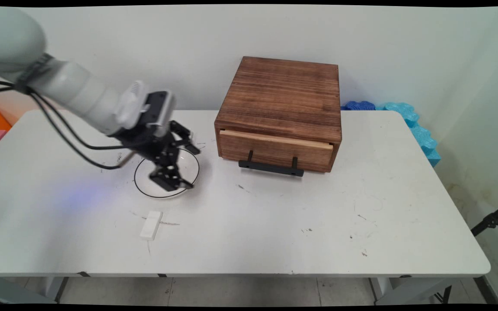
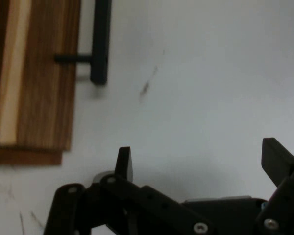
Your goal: Open the drawer
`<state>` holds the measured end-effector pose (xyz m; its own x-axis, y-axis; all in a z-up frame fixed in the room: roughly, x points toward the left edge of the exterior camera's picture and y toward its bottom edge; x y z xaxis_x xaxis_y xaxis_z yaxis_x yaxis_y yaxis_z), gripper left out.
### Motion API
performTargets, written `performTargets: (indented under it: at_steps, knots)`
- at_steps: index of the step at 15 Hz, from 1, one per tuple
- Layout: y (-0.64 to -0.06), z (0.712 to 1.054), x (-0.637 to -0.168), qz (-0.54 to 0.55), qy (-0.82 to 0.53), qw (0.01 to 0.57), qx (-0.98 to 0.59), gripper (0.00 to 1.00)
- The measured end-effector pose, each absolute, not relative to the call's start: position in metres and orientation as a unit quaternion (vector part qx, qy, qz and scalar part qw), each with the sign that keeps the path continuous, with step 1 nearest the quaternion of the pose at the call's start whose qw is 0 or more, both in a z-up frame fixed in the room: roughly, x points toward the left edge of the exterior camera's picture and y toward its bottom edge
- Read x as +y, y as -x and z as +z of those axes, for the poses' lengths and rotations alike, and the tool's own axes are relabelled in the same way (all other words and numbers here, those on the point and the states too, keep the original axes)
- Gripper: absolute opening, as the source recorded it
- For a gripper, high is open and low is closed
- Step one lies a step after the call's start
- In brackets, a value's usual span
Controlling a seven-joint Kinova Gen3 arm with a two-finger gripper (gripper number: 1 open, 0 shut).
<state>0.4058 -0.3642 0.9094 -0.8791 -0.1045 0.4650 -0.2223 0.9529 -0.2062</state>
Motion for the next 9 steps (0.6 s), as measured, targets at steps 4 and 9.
performTargets:
  at_steps: [4,9]
  knots:
    - [-0.365,0.897,-0.387,0.145,-0.064,0.231,-0.96,1.0]
    - [-0.323,0.875,-0.415,0.162,-0.05,0.226,-0.959,1.0]
